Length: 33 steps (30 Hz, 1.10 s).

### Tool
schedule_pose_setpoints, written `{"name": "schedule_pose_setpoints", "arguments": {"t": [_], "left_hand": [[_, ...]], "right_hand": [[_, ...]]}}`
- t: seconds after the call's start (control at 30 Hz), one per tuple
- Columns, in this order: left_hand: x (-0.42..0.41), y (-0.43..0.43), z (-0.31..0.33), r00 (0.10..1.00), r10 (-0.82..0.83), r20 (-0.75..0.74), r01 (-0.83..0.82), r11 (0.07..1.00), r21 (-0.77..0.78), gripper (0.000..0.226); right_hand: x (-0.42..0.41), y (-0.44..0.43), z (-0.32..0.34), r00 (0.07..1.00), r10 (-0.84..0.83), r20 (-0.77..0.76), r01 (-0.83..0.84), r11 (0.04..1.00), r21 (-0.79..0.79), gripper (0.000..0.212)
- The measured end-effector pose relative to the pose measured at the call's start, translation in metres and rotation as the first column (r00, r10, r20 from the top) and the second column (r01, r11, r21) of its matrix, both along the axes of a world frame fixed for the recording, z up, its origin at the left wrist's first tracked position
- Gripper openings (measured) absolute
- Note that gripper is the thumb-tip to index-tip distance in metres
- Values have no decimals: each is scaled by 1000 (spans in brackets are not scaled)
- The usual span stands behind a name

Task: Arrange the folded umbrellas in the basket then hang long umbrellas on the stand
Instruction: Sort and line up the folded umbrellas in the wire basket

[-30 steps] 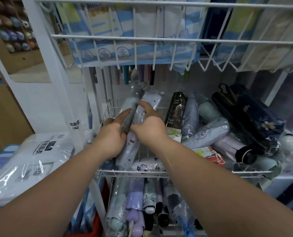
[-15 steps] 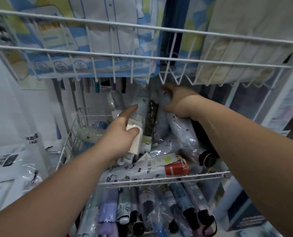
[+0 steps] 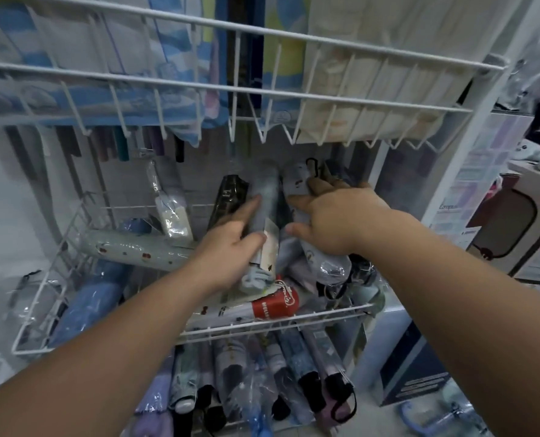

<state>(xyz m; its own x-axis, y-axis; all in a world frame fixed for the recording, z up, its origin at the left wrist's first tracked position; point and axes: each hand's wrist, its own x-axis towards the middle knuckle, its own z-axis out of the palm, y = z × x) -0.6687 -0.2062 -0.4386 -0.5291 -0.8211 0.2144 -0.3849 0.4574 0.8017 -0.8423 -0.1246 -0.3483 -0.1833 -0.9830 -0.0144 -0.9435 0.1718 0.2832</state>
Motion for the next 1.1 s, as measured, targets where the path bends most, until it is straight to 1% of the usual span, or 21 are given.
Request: {"name": "schedule_pose_setpoints", "arguments": {"t": [0.07, 0.1, 0.2, 0.3, 0.33, 0.4, 0.43, 0.5, 0.53, 0.63, 0.7, 0.73, 0.83, 0.87, 0.93, 0.97, 1.03, 1.07, 1.1], "left_hand": [[0, -1, -1, 997, -5, -81, 8, 999, 37, 71], [0, -2, -2, 996, -24, -91, 28, 999, 39, 74], [-3, -5, -7, 994, -86, -62, 87, 996, 18, 82], [-12, -2, 1, 998, -27, -50, 24, 998, -65, 88], [-18, 1, 6, 998, 4, -70, -10, 997, -78, 84], [-32, 8, 16, 993, 55, -105, -65, 994, -90, 70], [-38, 11, 19, 993, 55, -106, -66, 992, -106, 64], [-46, 11, 17, 998, 30, -61, -39, 990, -139, 60], [-45, 9, 14, 999, 19, -30, -23, 988, -156, 63], [-26, 3, 8, 994, 18, 111, 8, 972, -235, 76], [-11, 2, 5, 979, 30, 202, 33, 953, -302, 70], [-5, 3, 2, 975, 28, 222, 47, 945, -324, 69], [10, 5, -5, 965, 25, 262, 75, 928, -365, 77], [13, 4, -8, 959, 31, 281, 84, 918, -388, 76], [17, 7, -11, 944, 40, 327, 101, 910, -403, 67], [19, 8, -12, 943, 33, 332, 104, 917, -386, 63], [23, 13, -11, 962, 3, 275, 85, 948, -306, 63], [27, 15, -12, 974, -6, 226, 67, 962, -264, 63], [32, 16, -13, 981, -5, 195, 54, 968, -246, 57]], "right_hand": [[1, 1, -2, 1000, 0, 20, 1, 1000, -18, 66], [1, 2, -2, 1000, -5, 26, 5, 1000, -30, 65], [-2, 5, 0, 998, -26, 63, 29, 999, -46, 65], [-9, 13, 1, 995, -25, 101, 33, 996, -80, 68], [-11, 14, 1, 994, -22, 105, 32, 995, -97, 66], [-15, 16, 1, 993, -27, 116, 43, 990, -135, 60], [-17, 16, 1, 992, -34, 123, 53, 986, -158, 56], [-19, 16, 0, 989, -49, 136, 74, 980, -183, 49], [-20, 17, -1, 989, -50, 143, 77, 979, -188, 47], [-18, 21, -11, 990, -22, 139, 50, 978, -203, 50], [-15, 22, -14, 992, -11, 128, 35, 982, -187, 53], [-11, 22, -14, 993, -10, 116, 31, 983, -180, 53], [3, 21, -9, 999, -10, 50, 19, 985, -170, 55], [10, 20, -6, 999, -6, 38, 12, 986, -168, 55], [28, 17, 1, 998, 48, 37, -40, 979, -198, 54], [38, 12, 4, 993, 111, 39, -99, 970, -222, 52], [59, -5, 4, 960, 268, 82, -243, 940, -238, 48], [68, -15, 0, 940, 321, 118, -292, 933, -209, 46], [74, -24, -6, 930, 340, 137, -319, 935, -153, 45]]}}
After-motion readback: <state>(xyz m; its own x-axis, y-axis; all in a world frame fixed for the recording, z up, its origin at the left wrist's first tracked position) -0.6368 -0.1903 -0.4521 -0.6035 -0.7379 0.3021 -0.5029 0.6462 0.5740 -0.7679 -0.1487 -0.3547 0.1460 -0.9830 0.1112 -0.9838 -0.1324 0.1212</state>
